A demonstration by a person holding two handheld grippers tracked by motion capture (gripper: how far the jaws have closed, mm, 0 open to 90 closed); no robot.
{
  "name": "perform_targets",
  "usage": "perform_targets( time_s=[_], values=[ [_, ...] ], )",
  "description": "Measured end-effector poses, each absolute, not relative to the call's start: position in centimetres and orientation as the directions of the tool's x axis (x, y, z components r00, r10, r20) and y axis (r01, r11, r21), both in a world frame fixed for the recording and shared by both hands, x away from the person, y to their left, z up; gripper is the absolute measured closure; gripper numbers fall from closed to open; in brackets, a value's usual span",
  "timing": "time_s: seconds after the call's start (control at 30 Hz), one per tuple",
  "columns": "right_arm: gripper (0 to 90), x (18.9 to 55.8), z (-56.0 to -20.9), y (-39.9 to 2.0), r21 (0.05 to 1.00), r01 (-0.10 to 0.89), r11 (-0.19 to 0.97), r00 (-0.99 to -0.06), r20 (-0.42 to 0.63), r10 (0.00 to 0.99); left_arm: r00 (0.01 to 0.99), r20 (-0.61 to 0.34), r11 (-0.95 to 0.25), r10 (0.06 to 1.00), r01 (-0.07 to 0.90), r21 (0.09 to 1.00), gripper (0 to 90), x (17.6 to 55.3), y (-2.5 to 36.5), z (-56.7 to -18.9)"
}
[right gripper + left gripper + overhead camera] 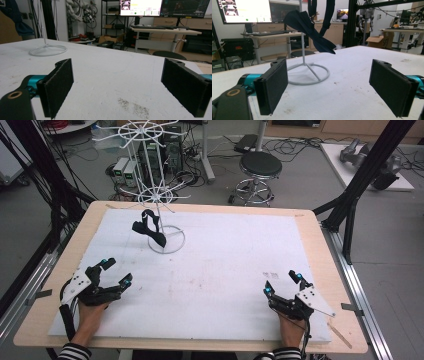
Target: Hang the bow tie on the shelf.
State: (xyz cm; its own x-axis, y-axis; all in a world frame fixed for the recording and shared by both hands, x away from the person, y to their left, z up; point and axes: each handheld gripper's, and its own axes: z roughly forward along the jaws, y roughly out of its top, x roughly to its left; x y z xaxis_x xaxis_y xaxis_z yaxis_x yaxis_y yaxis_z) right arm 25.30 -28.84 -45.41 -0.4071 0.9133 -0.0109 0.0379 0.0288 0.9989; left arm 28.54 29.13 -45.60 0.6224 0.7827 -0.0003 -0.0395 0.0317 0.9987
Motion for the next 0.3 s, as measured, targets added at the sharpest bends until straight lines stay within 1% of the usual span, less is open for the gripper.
perform_targets(
  time_s=[0.3],
  values=[
    [10.0,25.33,-45.41,-28.9,0.999,0.035,0.03,-0.406,-0.013,0.914,0.619,0.004,0.033,0.785,-0.049,0.998,15.8,28.44,29.12,-45.62]
  ],
)
